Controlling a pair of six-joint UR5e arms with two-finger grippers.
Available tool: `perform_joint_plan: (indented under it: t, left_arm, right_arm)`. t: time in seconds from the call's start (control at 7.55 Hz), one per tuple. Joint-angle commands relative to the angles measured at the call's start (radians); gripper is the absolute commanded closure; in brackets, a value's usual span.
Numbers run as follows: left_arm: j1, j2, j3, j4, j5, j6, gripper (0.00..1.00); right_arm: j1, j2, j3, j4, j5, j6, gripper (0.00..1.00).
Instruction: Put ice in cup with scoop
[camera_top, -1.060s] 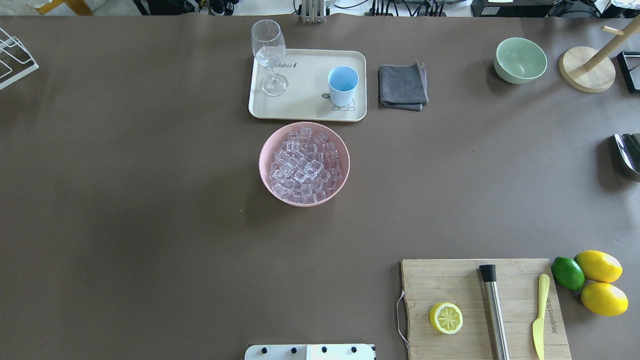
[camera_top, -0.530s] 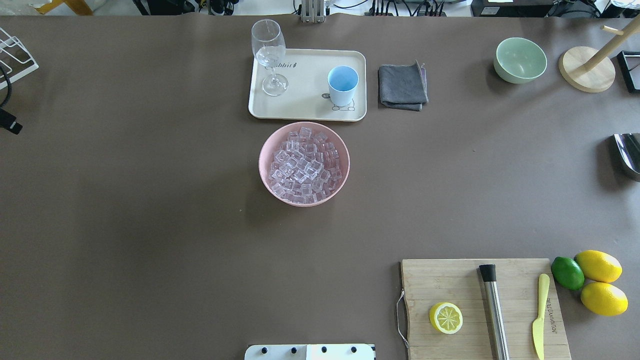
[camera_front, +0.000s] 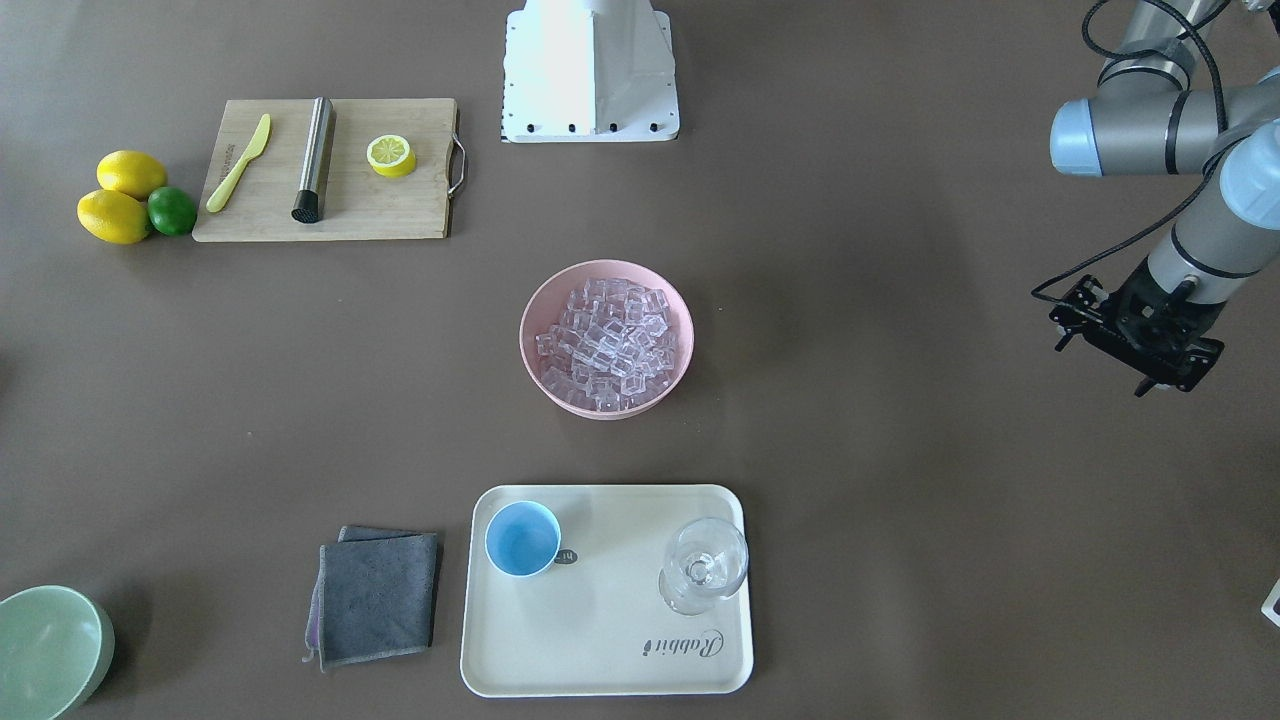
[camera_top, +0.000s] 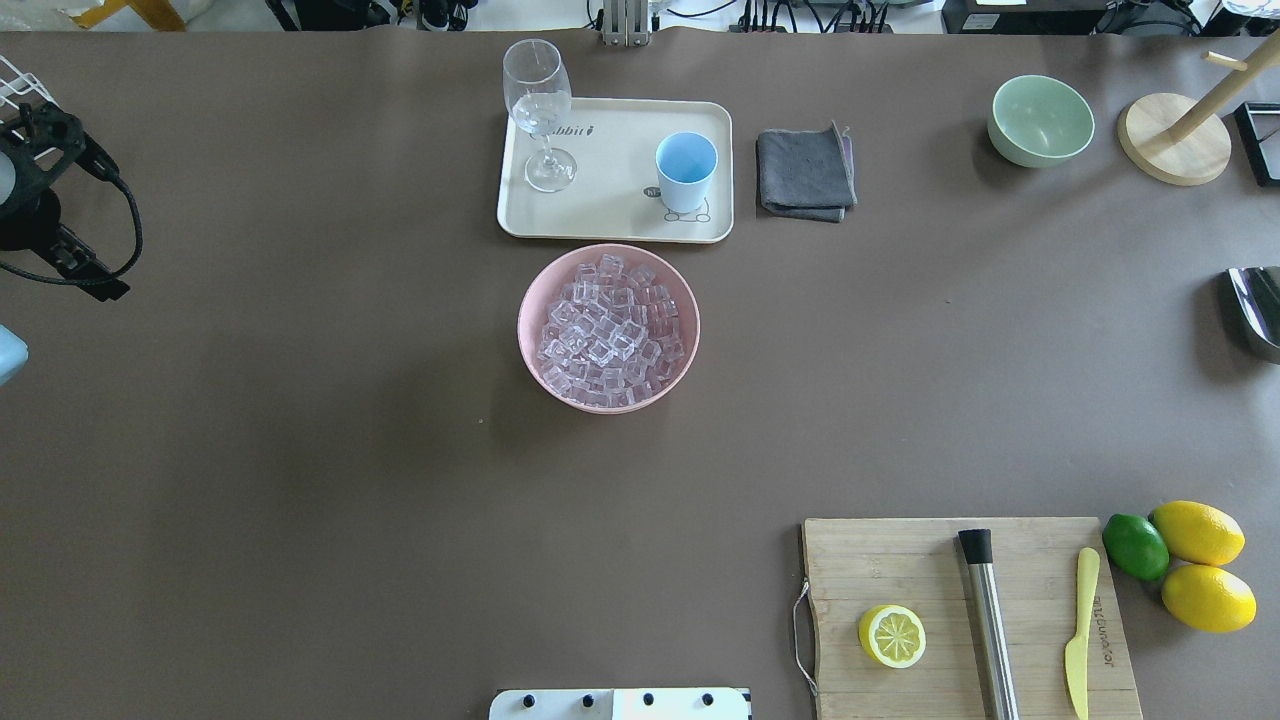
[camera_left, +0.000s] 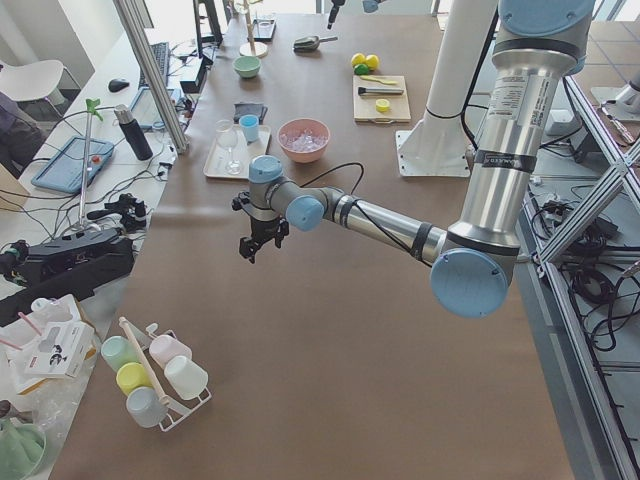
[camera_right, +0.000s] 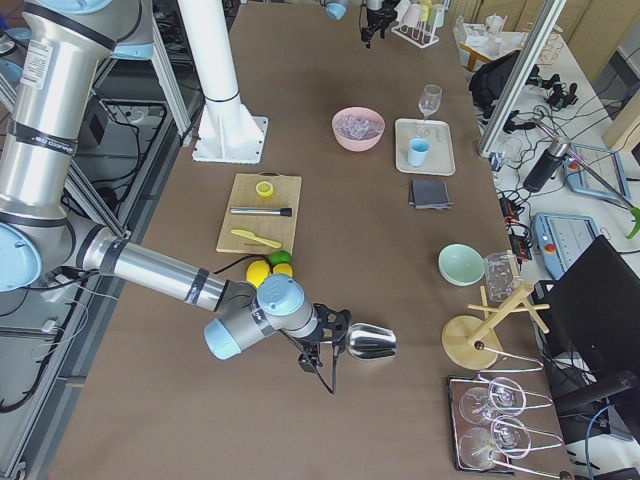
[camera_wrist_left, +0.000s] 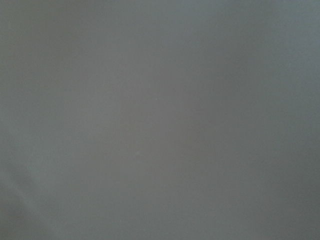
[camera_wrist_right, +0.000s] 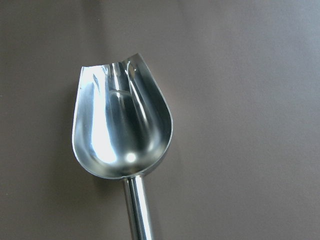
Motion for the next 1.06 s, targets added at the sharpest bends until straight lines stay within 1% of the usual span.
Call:
perform_joint_plan:
  t: [0.0, 0.13, 0.26, 0.4, 0.53, 0.79, 0.93]
  left_arm:
    - [0.025, 0.003, -0.001, -0.163, 0.016, 0.032, 0.01]
    - [0.028, 0.000, -0.009, -0.157, -0.071, 0.028, 0.01]
    - [0.034, -0.026, 0.028, -0.183, -0.084, 0.023, 0.01]
    - [0.048, -0.061, 0.034, -0.208, -0.092, 0.024, 0.01]
    - [0.080, -0.064, 0.034, -0.232, -0.089, 0.026, 0.01]
    - [0.147, -0.073, 0.040, -0.381, -0.110, 0.034, 0.01]
    - [0.192, -0.119, 0.045, -0.384, -0.112, 0.035, 0.01]
  right_arm:
    - [-0.116, -0.012, -0.004, 0.112, -0.074, 0.138, 0.00]
    - [-0.142, -0.012, -0.005, 0.130, -0.092, 0.171, 0.00]
    - [-0.168, -0.017, -0.011, 0.156, -0.098, 0.179, 0.00]
    - [-0.189, -0.017, -0.016, 0.156, -0.117, 0.178, 0.00]
    - [-0.212, -0.017, -0.021, 0.156, -0.129, 0.178, 0.01]
    - [-0.231, -0.017, -0.031, 0.156, -0.150, 0.169, 0.07]
    - [-0.235, -0.017, -0.037, 0.156, -0.154, 0.169, 0.10]
